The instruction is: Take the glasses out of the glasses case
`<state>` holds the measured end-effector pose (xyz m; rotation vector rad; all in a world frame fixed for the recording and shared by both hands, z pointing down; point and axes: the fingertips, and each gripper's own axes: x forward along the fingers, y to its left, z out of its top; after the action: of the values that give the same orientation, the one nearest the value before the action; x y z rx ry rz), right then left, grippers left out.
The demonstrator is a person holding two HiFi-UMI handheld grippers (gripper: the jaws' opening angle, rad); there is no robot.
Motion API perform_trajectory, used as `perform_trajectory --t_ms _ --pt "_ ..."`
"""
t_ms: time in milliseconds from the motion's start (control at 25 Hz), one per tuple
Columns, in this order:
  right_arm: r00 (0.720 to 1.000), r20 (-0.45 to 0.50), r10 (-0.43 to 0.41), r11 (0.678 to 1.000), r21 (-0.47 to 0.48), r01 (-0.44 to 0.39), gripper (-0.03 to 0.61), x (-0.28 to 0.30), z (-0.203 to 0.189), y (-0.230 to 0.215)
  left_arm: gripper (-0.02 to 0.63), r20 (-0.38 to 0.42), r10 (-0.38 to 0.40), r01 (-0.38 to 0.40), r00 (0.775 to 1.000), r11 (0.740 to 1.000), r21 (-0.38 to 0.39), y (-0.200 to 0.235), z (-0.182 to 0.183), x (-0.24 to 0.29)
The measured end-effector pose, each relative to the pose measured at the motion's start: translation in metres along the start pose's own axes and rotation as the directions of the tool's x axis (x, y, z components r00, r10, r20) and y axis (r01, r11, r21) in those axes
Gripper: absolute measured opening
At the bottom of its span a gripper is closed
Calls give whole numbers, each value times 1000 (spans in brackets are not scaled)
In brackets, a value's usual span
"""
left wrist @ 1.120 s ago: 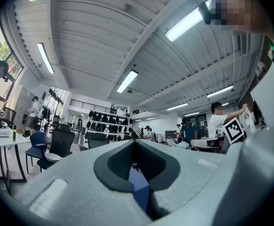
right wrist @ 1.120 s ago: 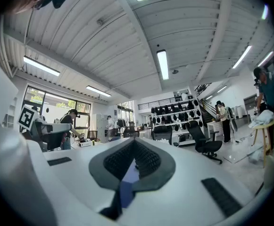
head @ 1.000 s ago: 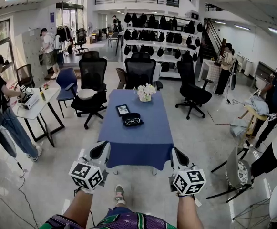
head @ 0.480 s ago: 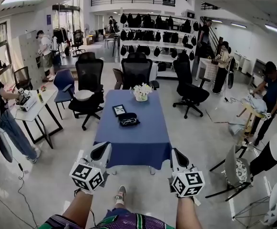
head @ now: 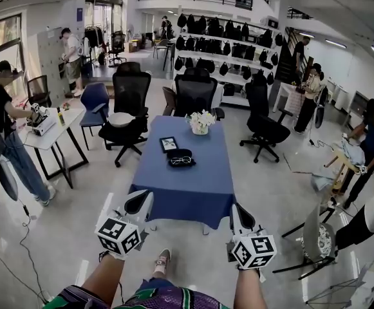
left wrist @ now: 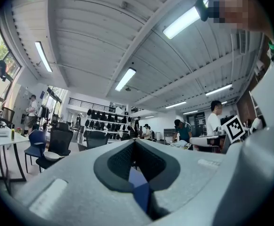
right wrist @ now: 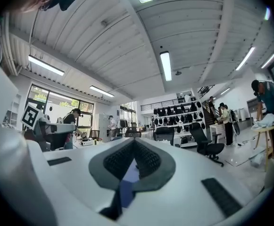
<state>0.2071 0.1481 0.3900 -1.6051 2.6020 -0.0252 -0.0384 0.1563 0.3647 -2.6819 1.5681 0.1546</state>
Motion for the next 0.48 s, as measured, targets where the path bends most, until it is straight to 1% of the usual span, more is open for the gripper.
perform_trajectory --t_ms 240,480 --pt "999 -12 37 999 7 -37 3 21 -7 7 15 2 42 -42 999 999 -1 18 -3 -3" --pt "997 -29 72 997 1 -72 3 50 -3 11 15 6 86 -86 996 996 -2 45 1 -1"
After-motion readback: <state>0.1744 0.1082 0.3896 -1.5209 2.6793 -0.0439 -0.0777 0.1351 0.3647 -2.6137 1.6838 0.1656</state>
